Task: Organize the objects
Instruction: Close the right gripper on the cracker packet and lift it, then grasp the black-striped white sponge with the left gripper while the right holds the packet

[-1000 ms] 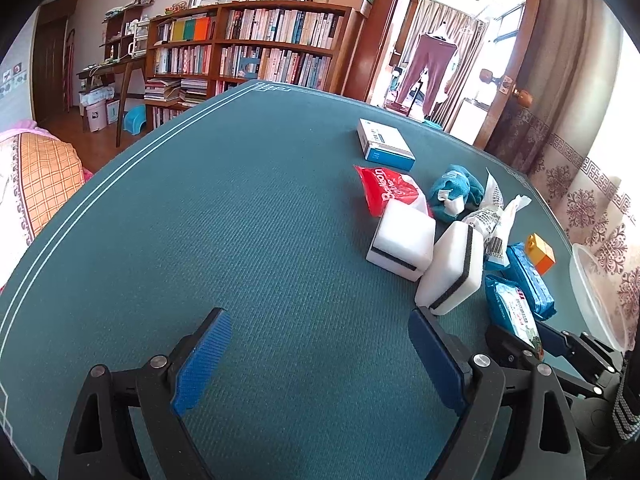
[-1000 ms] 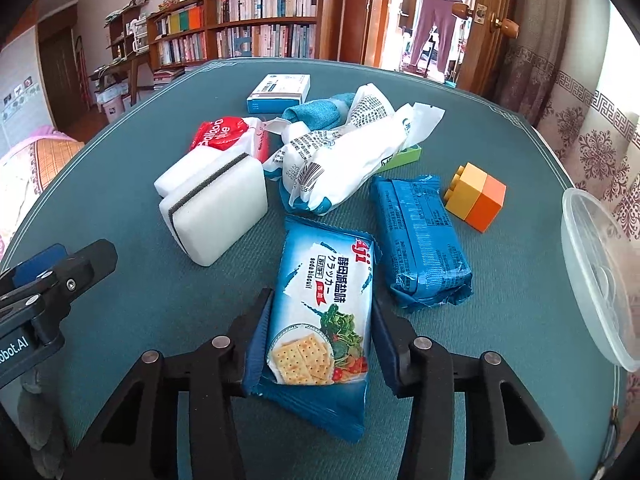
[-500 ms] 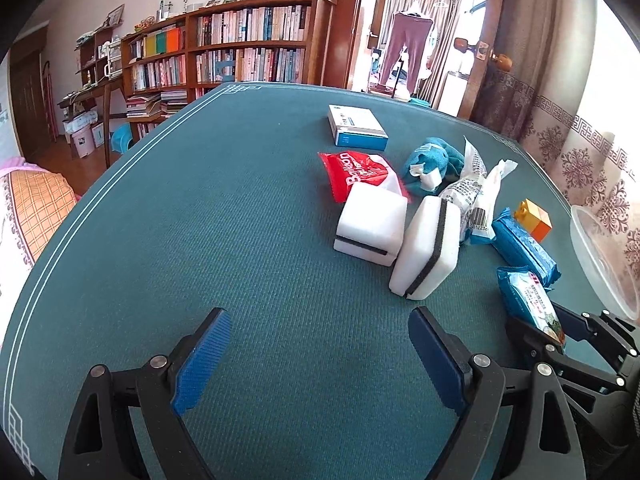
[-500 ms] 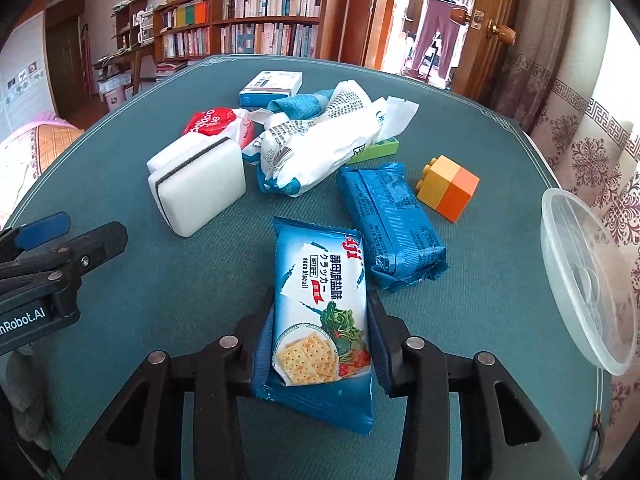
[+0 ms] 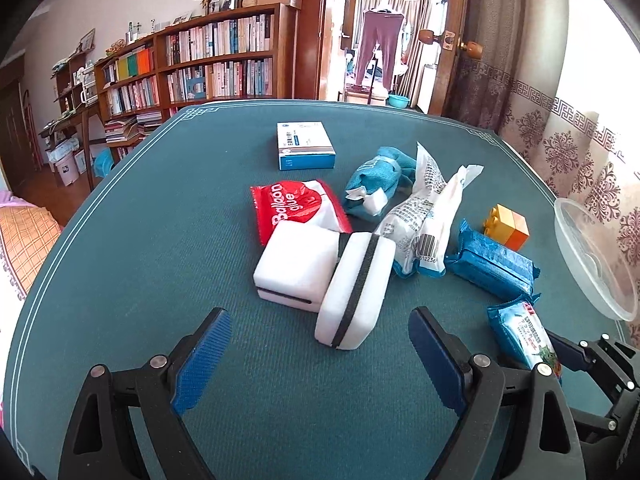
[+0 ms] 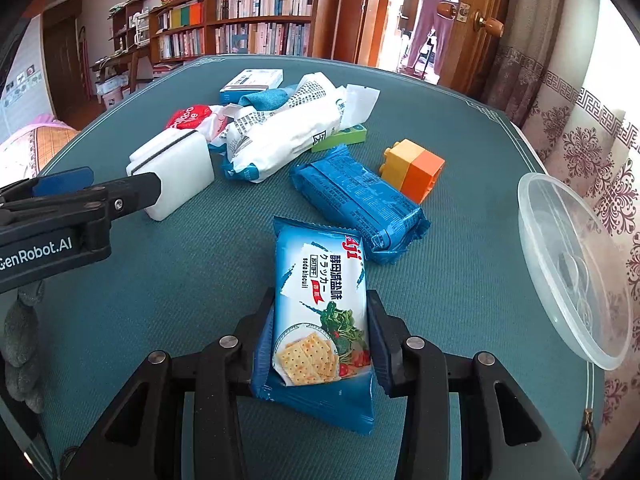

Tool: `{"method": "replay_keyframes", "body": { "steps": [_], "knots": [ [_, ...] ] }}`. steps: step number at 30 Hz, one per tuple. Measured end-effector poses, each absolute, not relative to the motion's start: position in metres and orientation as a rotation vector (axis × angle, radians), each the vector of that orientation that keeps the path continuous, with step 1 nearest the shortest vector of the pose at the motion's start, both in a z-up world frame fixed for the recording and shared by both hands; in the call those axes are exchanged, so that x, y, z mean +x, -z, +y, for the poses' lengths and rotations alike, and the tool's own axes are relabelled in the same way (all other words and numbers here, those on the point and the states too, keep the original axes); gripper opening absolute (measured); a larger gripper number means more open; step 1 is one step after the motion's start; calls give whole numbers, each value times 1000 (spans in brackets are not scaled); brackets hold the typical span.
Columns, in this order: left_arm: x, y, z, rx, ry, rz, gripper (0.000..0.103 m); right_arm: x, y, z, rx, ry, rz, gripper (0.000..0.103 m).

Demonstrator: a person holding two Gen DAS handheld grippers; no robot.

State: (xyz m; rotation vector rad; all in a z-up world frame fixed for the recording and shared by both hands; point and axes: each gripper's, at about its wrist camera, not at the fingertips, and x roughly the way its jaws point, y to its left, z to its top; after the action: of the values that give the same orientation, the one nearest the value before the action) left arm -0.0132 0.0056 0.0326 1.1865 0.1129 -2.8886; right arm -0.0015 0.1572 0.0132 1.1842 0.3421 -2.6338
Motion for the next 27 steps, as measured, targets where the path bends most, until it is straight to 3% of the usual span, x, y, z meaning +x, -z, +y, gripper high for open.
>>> {"method": "replay_keyframes", "body": {
  "steps": [6, 13, 16, 19, 27],
  "knots": [
    [-25, -29, 23, 1205, 2900, 49, 90, -4, -13, 168, 1189, 2625, 293, 43],
    [-29, -20, 22, 1254, 2874, 59, 65, -3, -12, 169, 1177, 2619, 269, 43],
    [-30, -15, 18, 1283, 2860, 83, 48, -2, -11, 168, 1169, 2623, 267, 43],
    [-29, -14, 17, 1287, 2854, 90, 40, -2, -11, 168, 1163, 2625, 266, 43],
    [-25, -20, 24, 1251, 2840, 49, 35, -3, -12, 168, 1156, 2626, 260, 43]
  ]
}}
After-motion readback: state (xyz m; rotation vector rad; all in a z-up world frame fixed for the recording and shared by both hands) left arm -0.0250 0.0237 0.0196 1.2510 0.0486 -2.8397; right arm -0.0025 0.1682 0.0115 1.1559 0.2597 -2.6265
